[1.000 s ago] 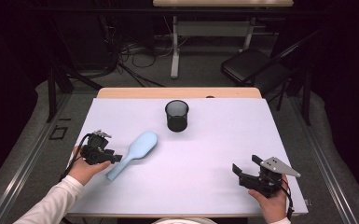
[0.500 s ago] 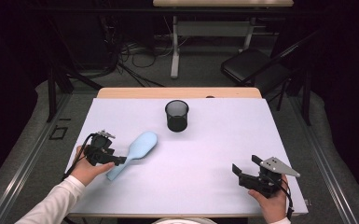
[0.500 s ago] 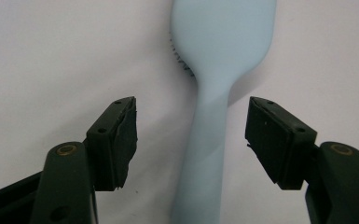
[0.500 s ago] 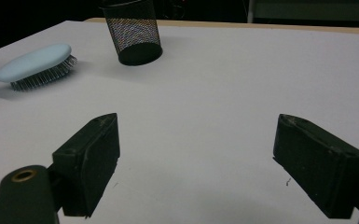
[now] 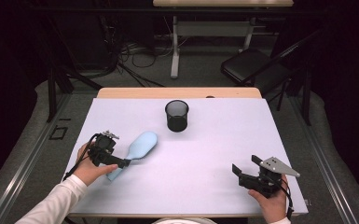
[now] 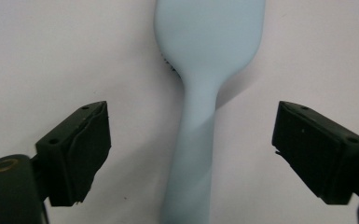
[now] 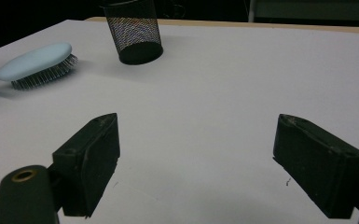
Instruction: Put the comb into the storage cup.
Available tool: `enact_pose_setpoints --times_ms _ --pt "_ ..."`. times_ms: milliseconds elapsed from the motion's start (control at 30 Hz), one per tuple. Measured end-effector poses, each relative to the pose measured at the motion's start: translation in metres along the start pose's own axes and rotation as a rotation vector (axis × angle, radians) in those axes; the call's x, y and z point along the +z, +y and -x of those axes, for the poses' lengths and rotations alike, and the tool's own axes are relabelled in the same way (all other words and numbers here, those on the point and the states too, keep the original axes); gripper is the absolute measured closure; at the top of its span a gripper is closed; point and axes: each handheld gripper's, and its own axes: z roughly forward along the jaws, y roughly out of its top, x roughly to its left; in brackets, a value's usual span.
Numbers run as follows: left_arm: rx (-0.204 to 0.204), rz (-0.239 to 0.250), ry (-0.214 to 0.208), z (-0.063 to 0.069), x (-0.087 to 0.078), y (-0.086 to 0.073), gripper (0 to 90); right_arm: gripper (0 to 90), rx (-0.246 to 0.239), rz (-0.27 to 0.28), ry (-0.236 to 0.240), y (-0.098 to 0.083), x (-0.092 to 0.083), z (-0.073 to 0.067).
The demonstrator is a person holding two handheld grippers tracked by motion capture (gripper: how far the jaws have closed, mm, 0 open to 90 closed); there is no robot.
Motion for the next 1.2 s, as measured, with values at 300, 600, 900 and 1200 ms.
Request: enact_pose_setpoints --times_ms 300,600,900,1200 --pt "0.035 -0.034 0.026 0.006 0.006 0.005 0.6 14.1 -0.001 0.001 0.001 0.000 0.000 0.000" --pt "0.054 -0.069 0.047 0.009 0.012 0.009 0.5 14.1 -0.002 0.001 0.003 0.000 0.000 0.000" --pt "0.065 -0.115 0.058 0.011 0.021 0.013 0.7 14.2 -0.001 -0.002 0.004 0.000 0.000 0.000" --pt "0.062 -0.147 0.066 0.010 0.028 0.015 3.8 14.2 -0.003 0.004 0.005 0.000 0.001 0.000"
